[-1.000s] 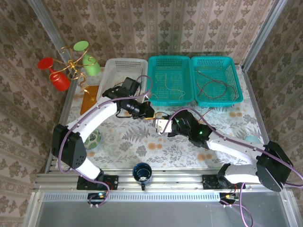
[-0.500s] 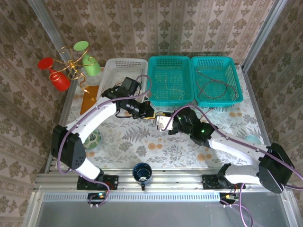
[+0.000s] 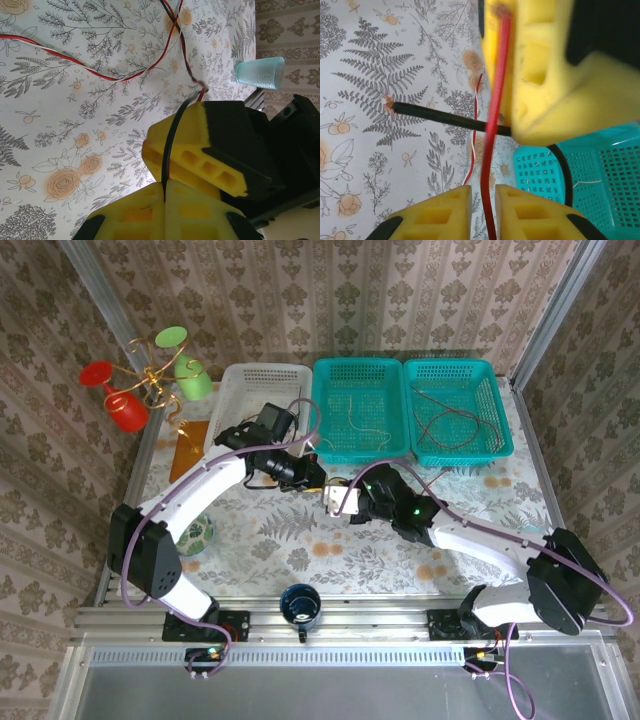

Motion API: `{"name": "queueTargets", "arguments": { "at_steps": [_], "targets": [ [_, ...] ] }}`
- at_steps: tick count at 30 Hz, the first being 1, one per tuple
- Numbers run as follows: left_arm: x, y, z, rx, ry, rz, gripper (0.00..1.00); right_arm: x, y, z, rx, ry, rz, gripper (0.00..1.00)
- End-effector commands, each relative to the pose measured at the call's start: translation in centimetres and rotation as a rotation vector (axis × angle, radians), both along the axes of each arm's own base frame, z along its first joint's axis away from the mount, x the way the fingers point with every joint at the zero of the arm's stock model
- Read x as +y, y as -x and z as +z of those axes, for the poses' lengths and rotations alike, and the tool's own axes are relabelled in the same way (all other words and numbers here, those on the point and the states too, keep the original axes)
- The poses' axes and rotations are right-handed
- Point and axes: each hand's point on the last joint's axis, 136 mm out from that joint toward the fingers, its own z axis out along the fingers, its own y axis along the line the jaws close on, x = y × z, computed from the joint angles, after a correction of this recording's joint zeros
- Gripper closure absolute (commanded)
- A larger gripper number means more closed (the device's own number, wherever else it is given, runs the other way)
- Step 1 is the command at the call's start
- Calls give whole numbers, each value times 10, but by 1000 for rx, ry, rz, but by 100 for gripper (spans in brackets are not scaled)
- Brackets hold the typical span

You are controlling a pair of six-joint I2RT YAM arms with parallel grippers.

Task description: Untangle the cables

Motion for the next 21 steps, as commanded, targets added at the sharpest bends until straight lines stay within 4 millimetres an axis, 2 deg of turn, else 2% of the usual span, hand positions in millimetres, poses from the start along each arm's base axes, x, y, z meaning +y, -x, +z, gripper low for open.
{"name": "queueTargets", "arguments": {
  "at_steps": [1, 2, 7, 11, 14, 17, 21],
  "targets": [
    [0, 3, 11, -10, 27, -5, 100, 8, -6, 30, -50, -51, 12, 94],
    [0, 2, 11, -11, 27, -1, 100, 7, -6, 31, -53, -52, 11, 100],
    [2, -7, 12, -30, 30, 25, 100, -4, 4, 36, -69, -48, 10, 100],
    [6, -18, 17, -67, 28, 63, 100, -15, 10, 49, -96, -83, -14, 100],
    [8, -25, 25, -102, 31, 84, 100, -25, 9, 68, -116, -145, -66, 100],
    [10, -35, 39, -171, 24, 107, 100, -39, 4, 104, -142, -290, -147, 100],
    [12, -46, 67, -282, 35, 129, 100, -62, -2, 147, -178, -470, -251, 100]
  ]
}}
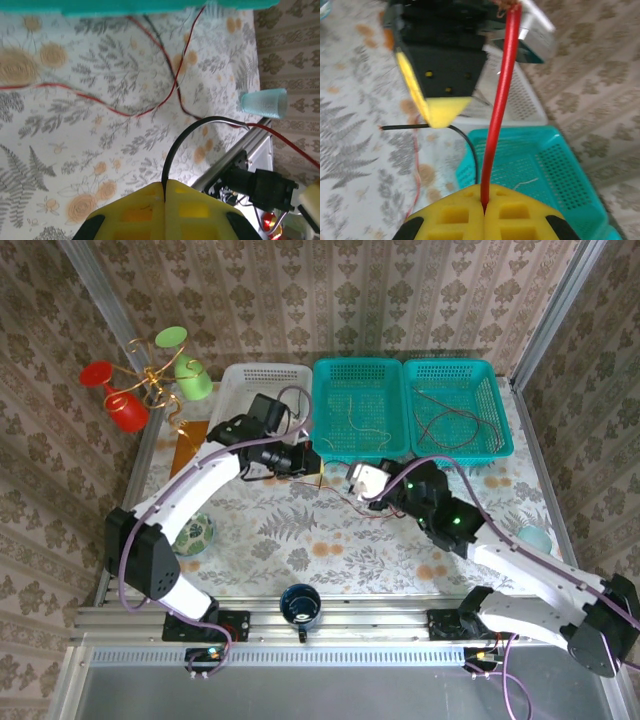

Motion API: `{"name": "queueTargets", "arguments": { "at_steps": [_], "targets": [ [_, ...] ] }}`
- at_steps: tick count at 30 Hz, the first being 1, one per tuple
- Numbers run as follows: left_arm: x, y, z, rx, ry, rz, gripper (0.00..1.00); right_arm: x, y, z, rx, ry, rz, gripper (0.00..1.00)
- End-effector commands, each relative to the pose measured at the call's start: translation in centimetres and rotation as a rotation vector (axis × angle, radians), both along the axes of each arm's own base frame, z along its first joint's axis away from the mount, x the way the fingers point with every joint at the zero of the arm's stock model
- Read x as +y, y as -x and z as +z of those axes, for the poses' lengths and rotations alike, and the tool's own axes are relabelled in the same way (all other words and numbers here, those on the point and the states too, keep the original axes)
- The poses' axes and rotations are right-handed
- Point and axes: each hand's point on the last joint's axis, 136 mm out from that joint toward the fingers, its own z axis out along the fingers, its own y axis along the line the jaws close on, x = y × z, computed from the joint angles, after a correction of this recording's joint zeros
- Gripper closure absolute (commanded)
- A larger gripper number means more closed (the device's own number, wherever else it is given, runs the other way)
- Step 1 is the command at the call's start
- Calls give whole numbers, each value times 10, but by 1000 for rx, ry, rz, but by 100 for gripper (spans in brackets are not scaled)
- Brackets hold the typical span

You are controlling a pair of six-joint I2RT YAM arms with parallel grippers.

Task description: Untangle the cables

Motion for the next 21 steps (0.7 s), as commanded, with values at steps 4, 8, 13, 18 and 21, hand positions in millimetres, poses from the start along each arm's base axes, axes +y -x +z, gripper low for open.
{"name": "queueTargets", "arguments": {
  "at_steps": [4, 8, 13, 18, 21],
  "targets": [
    [9, -23, 75, -271, 11, 72, 100, -37, -15, 65, -50, -308, -180, 100],
    [22, -38, 103, -405, -27, 150, 100, -56, -22, 90, -68, -423, -245, 100],
    [42, -45, 132, -552, -50, 241, 100, -78, -29, 115, -109, -521, -344, 100],
    [62, -43, 151, -647, -86, 296, 100, -102, -35, 133, -125, -596, -464, 100],
    [73, -42, 159, -689, -112, 321, 100, -114, -36, 141, -134, -631, -516, 100]
  ]
}}
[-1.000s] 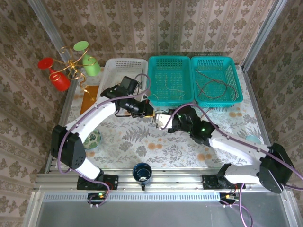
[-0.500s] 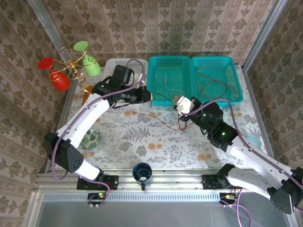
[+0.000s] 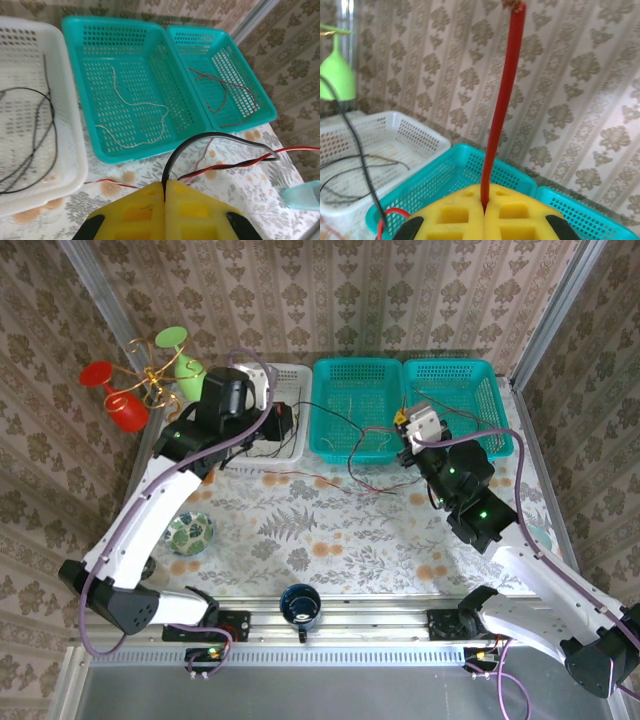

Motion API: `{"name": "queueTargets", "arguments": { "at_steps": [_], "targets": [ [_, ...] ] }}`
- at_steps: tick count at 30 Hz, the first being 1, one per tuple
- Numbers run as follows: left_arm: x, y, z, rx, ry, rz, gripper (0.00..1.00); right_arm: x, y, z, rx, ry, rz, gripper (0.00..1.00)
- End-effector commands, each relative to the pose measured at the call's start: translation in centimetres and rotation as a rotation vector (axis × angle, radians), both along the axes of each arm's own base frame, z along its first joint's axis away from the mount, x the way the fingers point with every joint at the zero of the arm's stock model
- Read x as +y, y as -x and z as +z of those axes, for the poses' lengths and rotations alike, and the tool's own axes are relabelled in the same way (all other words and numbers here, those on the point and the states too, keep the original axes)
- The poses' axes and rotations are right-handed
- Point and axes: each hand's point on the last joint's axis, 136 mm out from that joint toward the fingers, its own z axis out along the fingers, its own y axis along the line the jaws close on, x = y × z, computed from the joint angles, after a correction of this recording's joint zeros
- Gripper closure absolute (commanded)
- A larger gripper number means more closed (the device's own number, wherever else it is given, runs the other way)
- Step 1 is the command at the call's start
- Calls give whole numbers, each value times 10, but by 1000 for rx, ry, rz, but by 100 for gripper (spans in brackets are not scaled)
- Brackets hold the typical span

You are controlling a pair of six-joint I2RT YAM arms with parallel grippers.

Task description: Untangle the cables

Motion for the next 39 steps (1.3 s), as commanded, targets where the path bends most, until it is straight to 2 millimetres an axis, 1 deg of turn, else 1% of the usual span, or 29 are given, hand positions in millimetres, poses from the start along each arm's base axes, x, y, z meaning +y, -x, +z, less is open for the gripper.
{"name": "queueTargets", "arguments": {
  "at_steps": [1, 4, 7, 9, 12, 16, 20, 26, 30, 36, 39],
  "targets": [
    [20, -4, 22, -115, -44, 72, 100, -30, 2, 34, -54, -120, -125, 100],
    [33, -6, 25, -124, -35, 114, 100, -42, 1, 39, -54, -144, -180, 100],
    [48, -10, 24, -84, 10, 152, 100, -55, 0, 43, -56, -157, -230, 100],
    [57, -11, 26, -80, 9, 173, 100, -66, 1, 47, -63, -170, -271, 100],
    [81, -15, 28, -76, 7, 231, 100, -84, 3, 52, -69, -200, -321, 100],
    [103, -12, 27, -74, 8, 281, 100, -109, 6, 57, -78, -241, -392, 100],
    [129, -8, 22, -61, 11, 341, 100, -130, 9, 56, -78, -269, -453, 100],
    [161, -2, 20, -48, 13, 426, 100, -156, 12, 57, -81, -287, -535, 100],
    [184, 3, 16, -44, 23, 498, 100, -180, 17, 54, -86, -320, -640, 100],
    [209, 12, 15, -45, 38, 568, 100, -208, 26, 50, -97, -338, -767, 100],
    [216, 16, 17, -42, 48, 583, 100, -226, 31, 45, -96, -342, -855, 100]
  ]
}}
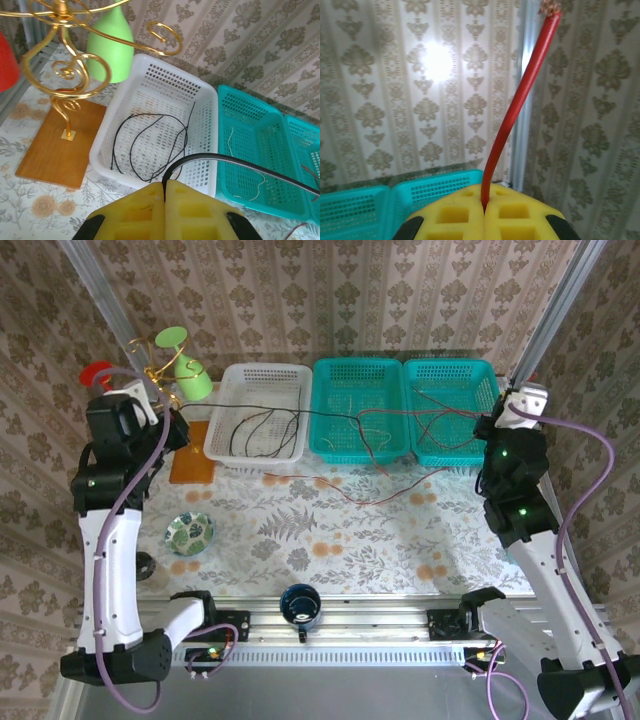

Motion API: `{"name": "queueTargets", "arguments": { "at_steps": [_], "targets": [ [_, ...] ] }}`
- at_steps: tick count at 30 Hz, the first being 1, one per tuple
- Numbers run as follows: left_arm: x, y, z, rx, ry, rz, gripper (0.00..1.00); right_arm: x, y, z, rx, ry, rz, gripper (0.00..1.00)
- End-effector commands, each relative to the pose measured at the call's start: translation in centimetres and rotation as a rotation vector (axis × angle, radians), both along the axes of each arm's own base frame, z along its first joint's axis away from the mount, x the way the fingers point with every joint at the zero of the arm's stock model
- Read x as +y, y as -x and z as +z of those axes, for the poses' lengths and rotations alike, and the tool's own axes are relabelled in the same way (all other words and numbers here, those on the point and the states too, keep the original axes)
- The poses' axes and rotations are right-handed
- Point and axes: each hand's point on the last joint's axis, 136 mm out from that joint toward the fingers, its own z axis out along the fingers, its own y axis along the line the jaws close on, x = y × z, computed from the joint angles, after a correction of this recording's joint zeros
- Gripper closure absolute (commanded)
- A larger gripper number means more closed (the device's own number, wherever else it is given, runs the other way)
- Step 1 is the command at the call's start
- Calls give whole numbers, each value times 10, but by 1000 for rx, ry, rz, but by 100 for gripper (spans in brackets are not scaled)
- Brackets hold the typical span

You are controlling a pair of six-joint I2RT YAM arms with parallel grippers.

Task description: Untangle the cables

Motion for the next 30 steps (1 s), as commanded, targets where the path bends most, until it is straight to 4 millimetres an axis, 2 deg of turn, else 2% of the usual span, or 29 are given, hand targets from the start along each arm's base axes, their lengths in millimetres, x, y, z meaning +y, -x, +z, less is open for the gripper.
{"name": "queueTargets", "arguments": {
  "at_steps": [1, 6, 13, 15, 20, 22, 24, 30],
  "targets": [
    [6, 9, 3, -4, 23, 20, 100, -33, 21, 11, -48, -51, -169, 100],
    [24, 16, 2, 0, 13, 75, 100, -65, 33, 0, -44, -90, -299, 100],
    [39, 24, -4, 11, 21, 119, 100, -89, 45, -18, -16, -118, -406, 100],
    [38, 25, -3, -3, 52, 103, 100, -88, 42, -21, -9, -132, -365, 100],
    [10, 18, -10, 21, 138, -27, 100, -64, 18, -20, 22, -118, -171, 100],
    [2, 17, -16, 33, 141, -51, 100, -65, 15, -14, 23, -111, -172, 100],
    [-9, 17, -23, 46, 142, -81, 100, -66, 15, 2, 5, -109, -182, 100],
    [-38, 16, -43, 90, 113, -151, 100, -55, 0, 68, -110, -126, -90, 100]
  ]
}}
